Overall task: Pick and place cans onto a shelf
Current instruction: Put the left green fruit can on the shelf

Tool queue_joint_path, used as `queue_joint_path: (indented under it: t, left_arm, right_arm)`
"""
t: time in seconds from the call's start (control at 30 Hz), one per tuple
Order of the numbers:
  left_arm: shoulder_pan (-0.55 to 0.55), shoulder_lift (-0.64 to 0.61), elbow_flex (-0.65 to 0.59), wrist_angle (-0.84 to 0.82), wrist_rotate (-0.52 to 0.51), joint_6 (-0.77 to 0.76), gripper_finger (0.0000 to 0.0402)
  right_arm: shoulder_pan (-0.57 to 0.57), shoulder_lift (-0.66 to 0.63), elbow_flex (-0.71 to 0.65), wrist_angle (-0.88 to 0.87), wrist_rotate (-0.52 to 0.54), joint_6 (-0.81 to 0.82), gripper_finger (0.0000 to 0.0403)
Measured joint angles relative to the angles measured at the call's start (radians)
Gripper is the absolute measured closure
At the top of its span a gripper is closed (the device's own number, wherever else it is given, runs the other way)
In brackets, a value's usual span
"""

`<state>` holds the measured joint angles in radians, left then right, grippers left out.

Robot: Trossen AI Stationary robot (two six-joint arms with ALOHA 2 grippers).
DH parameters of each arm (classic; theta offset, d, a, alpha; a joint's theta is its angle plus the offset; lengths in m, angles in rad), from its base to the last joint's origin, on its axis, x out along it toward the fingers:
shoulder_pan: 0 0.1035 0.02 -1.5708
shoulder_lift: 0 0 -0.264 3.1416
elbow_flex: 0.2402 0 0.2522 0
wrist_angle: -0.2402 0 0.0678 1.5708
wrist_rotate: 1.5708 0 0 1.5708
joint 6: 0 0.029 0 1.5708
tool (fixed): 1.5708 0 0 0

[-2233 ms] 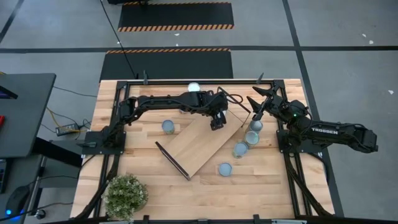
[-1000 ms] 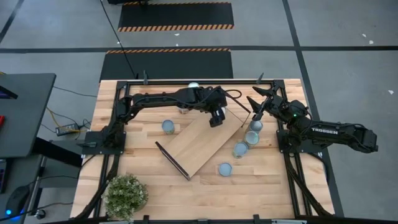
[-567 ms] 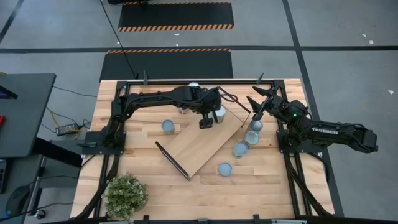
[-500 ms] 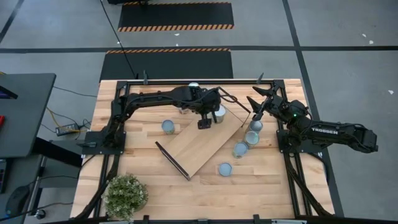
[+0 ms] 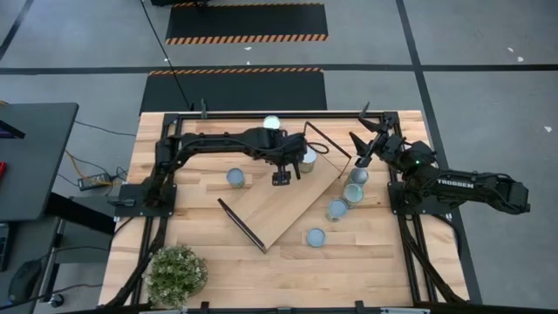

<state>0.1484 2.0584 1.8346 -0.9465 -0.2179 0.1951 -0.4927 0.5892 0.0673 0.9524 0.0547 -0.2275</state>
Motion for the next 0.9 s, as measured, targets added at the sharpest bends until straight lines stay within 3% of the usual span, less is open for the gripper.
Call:
queue_joint_path:
  t: [0.23, 0.43, 0.73, 0.9]
  left_arm:
    - [0.001, -0.096, -0.180, 0.174, 0.001, 0.018, 0.0039]
    - [0.016, -0.189, -0.324, 0.321, 0.001, 0.026, 0.0048]
    - [0.065, -0.269, -0.513, 0.565, 0.072, 0.062, 0.0049]
    - [0.089, -0.301, -0.600, 0.695, 0.116, 0.079, 0.0049]
  right_arm:
    - [0.009, 0.003, 0.020, -0.002, -0.089, 0.066, 0.0142]
    - [0.009, 0.075, 0.219, -0.334, -0.211, 0.117, 0.0142]
    - [0.061, 0.279, 0.467, -0.731, -0.221, 0.066, 0.0142]
    - [0.127, 0.369, 0.546, -0.860, -0.152, 0.041, 0.0142]
